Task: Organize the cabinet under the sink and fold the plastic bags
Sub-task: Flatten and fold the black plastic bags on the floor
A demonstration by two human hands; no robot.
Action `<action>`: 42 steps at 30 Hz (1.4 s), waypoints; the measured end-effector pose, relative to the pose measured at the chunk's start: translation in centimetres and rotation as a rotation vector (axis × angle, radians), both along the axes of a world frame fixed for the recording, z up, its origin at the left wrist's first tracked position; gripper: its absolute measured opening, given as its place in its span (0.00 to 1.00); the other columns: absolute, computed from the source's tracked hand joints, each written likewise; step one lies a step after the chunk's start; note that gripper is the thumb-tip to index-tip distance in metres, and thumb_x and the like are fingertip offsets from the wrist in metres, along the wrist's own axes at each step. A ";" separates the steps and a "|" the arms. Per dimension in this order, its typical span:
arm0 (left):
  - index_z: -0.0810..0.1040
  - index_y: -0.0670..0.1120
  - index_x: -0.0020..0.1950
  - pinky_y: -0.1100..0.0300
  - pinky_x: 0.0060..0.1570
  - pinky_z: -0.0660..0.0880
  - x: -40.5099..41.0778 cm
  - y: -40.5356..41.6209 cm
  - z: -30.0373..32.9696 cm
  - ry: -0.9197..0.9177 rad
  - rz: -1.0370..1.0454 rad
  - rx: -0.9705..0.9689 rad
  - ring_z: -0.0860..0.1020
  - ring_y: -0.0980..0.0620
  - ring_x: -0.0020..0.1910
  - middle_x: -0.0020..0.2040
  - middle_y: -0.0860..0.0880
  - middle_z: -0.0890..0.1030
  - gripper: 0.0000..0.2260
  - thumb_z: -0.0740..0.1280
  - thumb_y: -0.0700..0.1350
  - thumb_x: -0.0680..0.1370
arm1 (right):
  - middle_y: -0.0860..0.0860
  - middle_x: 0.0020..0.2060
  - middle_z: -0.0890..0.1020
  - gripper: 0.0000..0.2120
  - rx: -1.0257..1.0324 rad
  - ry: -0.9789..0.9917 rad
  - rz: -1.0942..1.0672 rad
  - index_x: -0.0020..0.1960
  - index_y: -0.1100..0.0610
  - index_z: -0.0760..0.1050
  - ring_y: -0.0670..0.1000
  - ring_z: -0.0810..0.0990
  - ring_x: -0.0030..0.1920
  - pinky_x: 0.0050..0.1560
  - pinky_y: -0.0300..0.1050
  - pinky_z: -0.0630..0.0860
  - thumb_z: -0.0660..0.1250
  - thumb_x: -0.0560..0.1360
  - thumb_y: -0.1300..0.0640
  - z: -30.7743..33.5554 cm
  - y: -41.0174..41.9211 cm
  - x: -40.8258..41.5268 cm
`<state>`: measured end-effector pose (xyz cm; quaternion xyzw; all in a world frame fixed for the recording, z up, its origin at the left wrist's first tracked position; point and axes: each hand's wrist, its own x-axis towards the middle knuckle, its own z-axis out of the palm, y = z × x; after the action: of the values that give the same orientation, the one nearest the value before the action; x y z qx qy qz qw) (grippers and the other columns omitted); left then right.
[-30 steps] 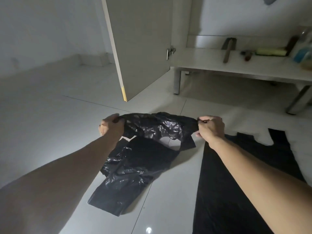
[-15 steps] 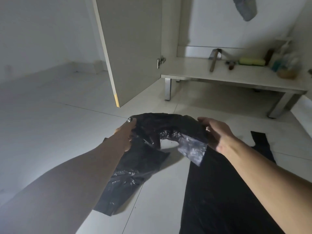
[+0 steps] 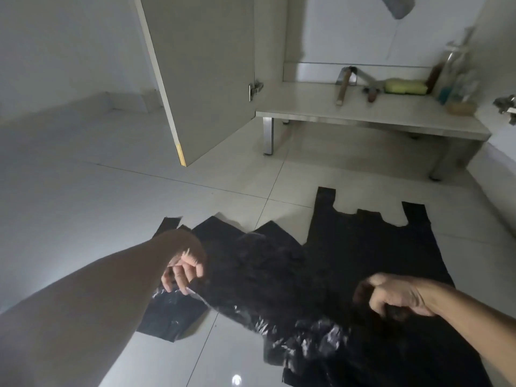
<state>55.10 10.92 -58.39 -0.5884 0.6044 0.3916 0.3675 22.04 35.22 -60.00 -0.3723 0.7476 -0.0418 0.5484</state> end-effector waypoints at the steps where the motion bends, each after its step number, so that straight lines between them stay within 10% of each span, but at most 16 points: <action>1: 0.77 0.44 0.44 0.51 0.53 0.75 -0.1 0.7 0.3 -0.078 -0.067 0.015 0.79 0.52 0.41 0.36 0.50 0.83 0.07 0.66 0.46 0.78 | 0.55 0.40 0.81 0.15 0.082 0.069 0.043 0.48 0.57 0.79 0.49 0.75 0.34 0.29 0.41 0.66 0.69 0.61 0.58 -0.1 0.0 -0.2; 5: 0.75 0.41 0.49 0.57 0.33 0.77 -2.0 0.7 0.4 -0.105 -0.153 -0.251 0.78 0.48 0.35 0.40 0.46 0.77 0.15 0.71 0.52 0.75 | 0.52 0.36 0.78 0.10 0.033 0.379 0.051 0.48 0.59 0.78 0.47 0.70 0.30 0.26 0.39 0.62 0.70 0.70 0.54 -0.6 -1.5 -0.2; 10: 0.77 0.43 0.51 0.57 0.45 0.76 -5.8 -0.5 -1.5 0.208 -0.250 -0.830 0.79 0.47 0.46 0.45 0.48 0.80 0.16 0.71 0.51 0.70 | 0.55 0.47 0.80 0.16 -0.307 0.372 -0.180 0.59 0.56 0.75 0.51 0.80 0.42 0.37 0.43 0.75 0.68 0.76 0.48 -2.2 -5.9 2.3; 15: 0.74 0.47 0.63 0.54 0.57 0.74 -10.1 -0.7 -3.7 0.461 -0.221 -0.803 0.76 0.47 0.58 0.60 0.48 0.77 0.19 0.70 0.52 0.74 | 0.56 0.69 0.71 0.37 -0.241 0.449 -0.268 0.74 0.57 0.61 0.59 0.73 0.65 0.61 0.52 0.74 0.66 0.74 0.38 -4.7 -9.7 3.9; 22: 0.55 0.52 0.77 0.49 0.69 0.65 -15.5 0.0 -4.0 0.547 -0.590 -0.722 0.59 0.46 0.74 0.76 0.48 0.60 0.32 0.63 0.37 0.77 | 0.52 0.47 0.79 0.14 -0.264 0.241 -0.237 0.60 0.58 0.78 0.49 0.75 0.41 0.40 0.41 0.71 0.70 0.74 0.62 -2.3 -11.0 2.4; 28: 0.44 0.63 0.77 0.40 0.74 0.48 -19.8 1.0 -0.3 0.494 -0.893 -0.631 0.37 0.45 0.77 0.78 0.49 0.34 0.46 0.67 0.30 0.74 | 0.52 0.53 0.84 0.09 -0.401 0.070 0.093 0.56 0.57 0.81 0.52 0.82 0.55 0.61 0.46 0.75 0.68 0.77 0.63 5.6 -7.8 -0.8; 37: 0.74 0.57 0.64 0.44 0.74 0.50 -22.1 4.6 0.2 0.523 -1.001 -0.593 0.50 0.44 0.77 0.78 0.48 0.56 0.19 0.68 0.41 0.76 | 0.58 0.48 0.85 0.14 -0.489 -0.199 0.056 0.51 0.59 0.82 0.55 0.83 0.50 0.54 0.49 0.79 0.63 0.76 0.72 10.1 -0.3 -5.7; 42: 0.79 0.48 0.58 0.60 0.49 0.69 -21.3 3.6 2.6 0.572 -0.774 -0.726 0.77 0.45 0.57 0.61 0.46 0.77 0.11 0.68 0.39 0.76 | 0.56 0.43 0.86 0.07 -0.549 0.226 -0.193 0.49 0.58 0.82 0.55 0.85 0.46 0.45 0.46 0.80 0.70 0.74 0.68 10.2 1.8 -9.8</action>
<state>33.78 14.49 -55.76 -0.2848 0.9447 0.1408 0.0819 12.21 37.04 -49.85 -0.4360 0.7966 -0.2523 0.3342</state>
